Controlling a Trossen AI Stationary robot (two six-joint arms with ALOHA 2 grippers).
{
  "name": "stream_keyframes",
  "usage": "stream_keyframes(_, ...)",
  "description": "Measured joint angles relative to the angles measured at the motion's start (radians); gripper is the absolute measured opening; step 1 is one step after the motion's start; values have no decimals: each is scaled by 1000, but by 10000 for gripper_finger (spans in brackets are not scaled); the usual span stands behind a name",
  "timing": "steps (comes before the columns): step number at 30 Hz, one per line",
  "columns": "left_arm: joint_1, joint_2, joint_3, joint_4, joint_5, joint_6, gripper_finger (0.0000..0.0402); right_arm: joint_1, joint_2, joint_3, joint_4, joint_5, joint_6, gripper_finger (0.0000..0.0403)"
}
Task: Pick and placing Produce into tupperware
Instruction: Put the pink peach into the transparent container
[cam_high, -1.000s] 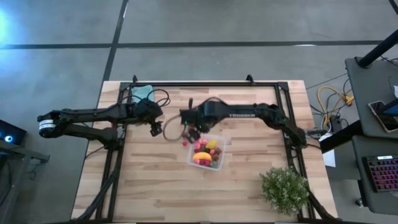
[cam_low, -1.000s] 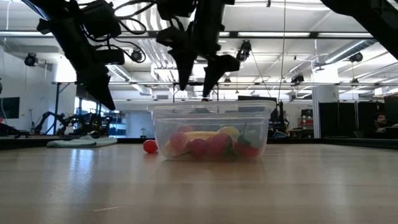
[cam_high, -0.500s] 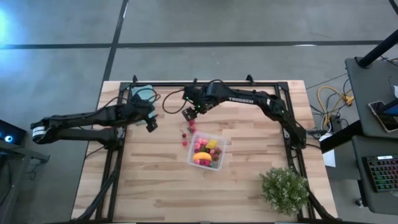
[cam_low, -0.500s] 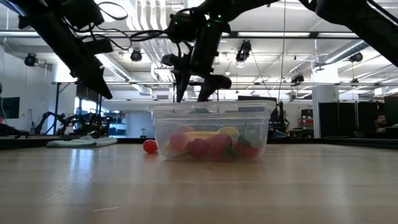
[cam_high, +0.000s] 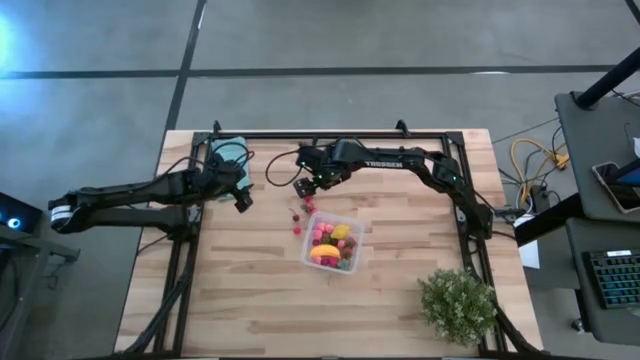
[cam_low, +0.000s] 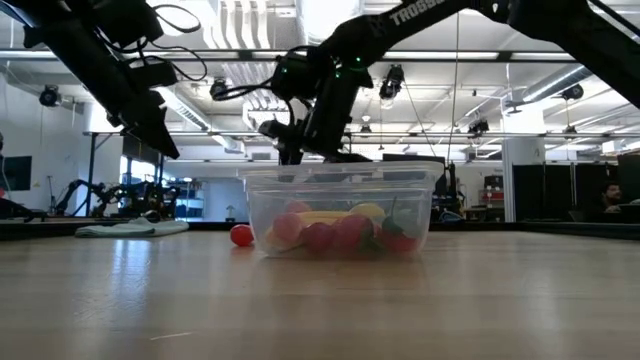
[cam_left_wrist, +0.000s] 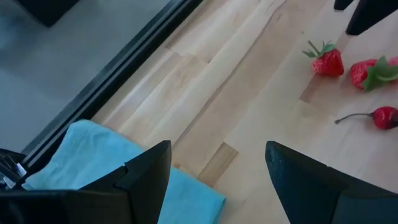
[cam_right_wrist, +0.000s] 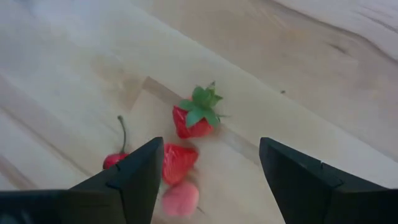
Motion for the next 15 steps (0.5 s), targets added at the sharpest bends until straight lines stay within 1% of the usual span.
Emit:
stream_keyframes(4,0,14,0,2,0,0,246,1,0,-45,90,-3,23,256)
stream_keyframes(8,0,30,0,2,0,0,246,2,0,-69,145,-21,27,256)
stream_keyframes(15,0,50,0,2,0,0,246,6,1,-113,180,-25,19,256)
